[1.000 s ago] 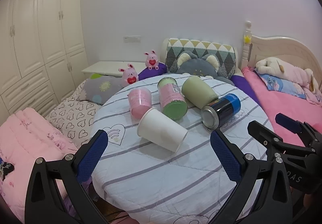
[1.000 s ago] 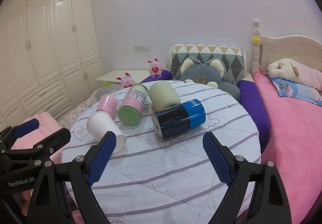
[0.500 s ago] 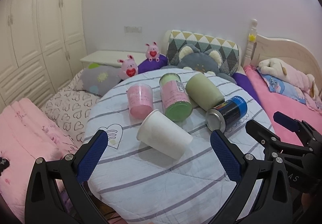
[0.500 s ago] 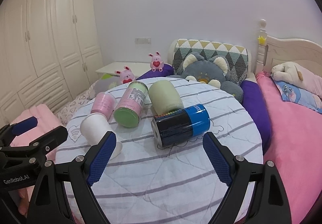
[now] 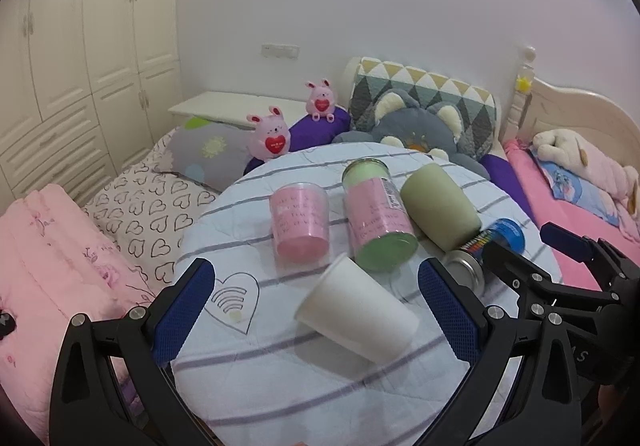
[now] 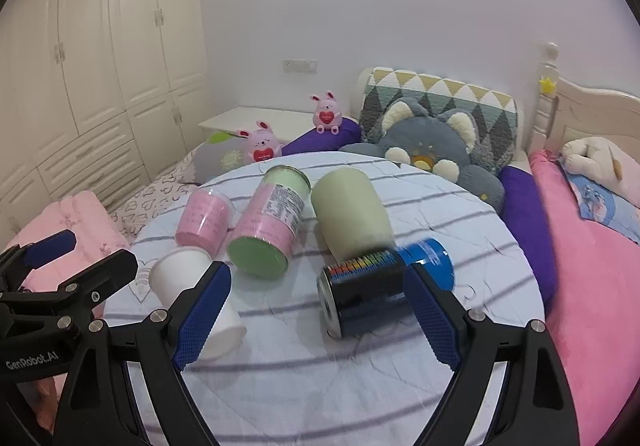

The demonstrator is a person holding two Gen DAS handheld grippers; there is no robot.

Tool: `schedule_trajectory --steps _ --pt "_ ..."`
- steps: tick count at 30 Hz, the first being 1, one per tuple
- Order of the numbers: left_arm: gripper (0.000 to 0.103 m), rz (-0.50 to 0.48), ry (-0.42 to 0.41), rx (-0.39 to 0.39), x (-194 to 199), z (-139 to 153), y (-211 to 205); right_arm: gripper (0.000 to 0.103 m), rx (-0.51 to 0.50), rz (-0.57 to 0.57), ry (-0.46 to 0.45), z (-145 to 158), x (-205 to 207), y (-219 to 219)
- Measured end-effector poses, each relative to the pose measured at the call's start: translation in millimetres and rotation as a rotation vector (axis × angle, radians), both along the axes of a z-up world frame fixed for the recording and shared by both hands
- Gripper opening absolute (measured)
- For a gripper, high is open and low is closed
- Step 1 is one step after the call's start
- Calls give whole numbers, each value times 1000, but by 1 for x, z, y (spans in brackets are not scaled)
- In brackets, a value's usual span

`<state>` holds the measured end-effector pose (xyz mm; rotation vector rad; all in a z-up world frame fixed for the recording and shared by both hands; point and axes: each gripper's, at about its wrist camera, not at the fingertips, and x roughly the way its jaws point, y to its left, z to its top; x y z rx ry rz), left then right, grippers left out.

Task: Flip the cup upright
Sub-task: 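Move the right gripper to the sage-green cup and close on it, then lift the sage-green cup with the right gripper and pull it back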

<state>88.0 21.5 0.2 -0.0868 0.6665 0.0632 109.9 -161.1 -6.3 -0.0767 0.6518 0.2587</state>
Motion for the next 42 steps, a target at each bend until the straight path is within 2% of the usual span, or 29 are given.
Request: schedule_trajectory --steps 4,9,12,18,23,29,35,38,40,42 --pt "103 -19 46 -37 21 -6 2 89 -10 -19 51 -3 27 1" --pt "103 -17 66 -57 40 -13 -1 89 -68 -21 124 -14 61 1" --pt "103 -29 92 -43 56 -18 -8 89 -98 -15 181 -23 85 2" --pt "103 -6 118 5 88 -22 -15 89 -122 -5 233 -35 114 3" --pt "103 18 180 51 113 -33 -20 89 -145 2 290 -46 137 4" --pt "103 15 233 89 134 -44 -27 89 -155 14 344 -59 155 5" --pt "103 21 231 76 141 -45 -25 89 -162 33 407 -71 170 6" --pt "103 32 232 67 143 -44 -22 89 -160 48 411 -74 171 8" --pt "103 30 236 69 143 -44 -21 81 -146 47 404 -72 170 7" --pt "103 34 233 68 141 -42 -21 81 -143 51 393 -68 168 8"
